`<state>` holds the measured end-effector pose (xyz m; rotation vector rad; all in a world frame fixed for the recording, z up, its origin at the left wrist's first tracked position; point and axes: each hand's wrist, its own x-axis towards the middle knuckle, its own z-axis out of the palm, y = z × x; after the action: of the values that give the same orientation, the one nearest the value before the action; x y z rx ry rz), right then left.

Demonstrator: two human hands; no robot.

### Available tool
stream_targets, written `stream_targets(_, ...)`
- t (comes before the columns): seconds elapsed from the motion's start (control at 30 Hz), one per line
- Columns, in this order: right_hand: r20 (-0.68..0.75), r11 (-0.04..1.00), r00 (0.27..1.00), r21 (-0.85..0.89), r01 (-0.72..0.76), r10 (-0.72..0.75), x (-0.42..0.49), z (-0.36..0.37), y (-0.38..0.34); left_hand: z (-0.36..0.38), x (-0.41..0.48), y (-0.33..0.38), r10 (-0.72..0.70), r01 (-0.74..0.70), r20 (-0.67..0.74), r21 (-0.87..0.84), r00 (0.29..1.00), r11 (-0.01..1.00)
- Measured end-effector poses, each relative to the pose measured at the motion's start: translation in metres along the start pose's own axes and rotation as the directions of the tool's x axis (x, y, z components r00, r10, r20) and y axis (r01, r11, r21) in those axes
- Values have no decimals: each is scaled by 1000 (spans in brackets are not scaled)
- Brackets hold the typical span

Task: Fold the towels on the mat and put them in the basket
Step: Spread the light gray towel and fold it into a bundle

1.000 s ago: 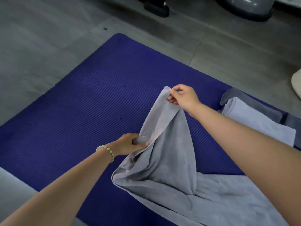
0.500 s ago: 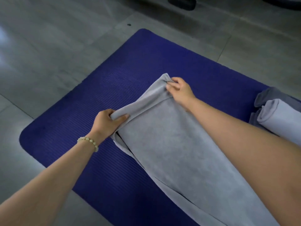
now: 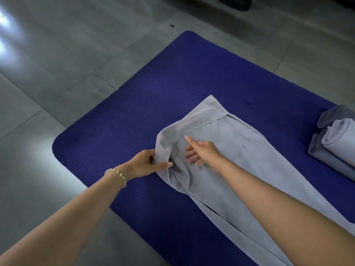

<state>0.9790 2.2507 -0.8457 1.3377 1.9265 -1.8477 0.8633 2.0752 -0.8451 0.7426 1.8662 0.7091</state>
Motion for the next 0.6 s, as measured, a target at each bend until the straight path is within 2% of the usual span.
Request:
stream_targets(0.07, 190, 979, 972, 119, -164, 140, -8, 20, -3, 2, -3, 0, 8, -8, -10, 1, 1000, 1000)
stream_targets(0.17, 337, 916, 923, 279, -287, 187, -13, 49, -8, -2, -8, -8, -117, 115, -58, -38, 991, 993)
stream_targets(0.27, 251, 873, 959, 431, -229, 128, -12, 72, -11, -25, -19, -14, -136, 125, -48, -186, 989, 974)
stream_targets(0.37, 42, 923, 991, 360, -137, 130, -8, 75, 2, -51, -34, -29, -157, 92, -156, -357, 975, 929)
stream_targets(0.47, 22, 942, 986, 293, -162, 163, -9, 59, 17, -44, -35, -39, -231, 165, -234, -269, 944, 949)
stream_targets(0.6, 121, 962, 985, 228, -148, 122, -18, 43, 29, -18, -23, -30, -179, 190, -200, 40, 963, 981)
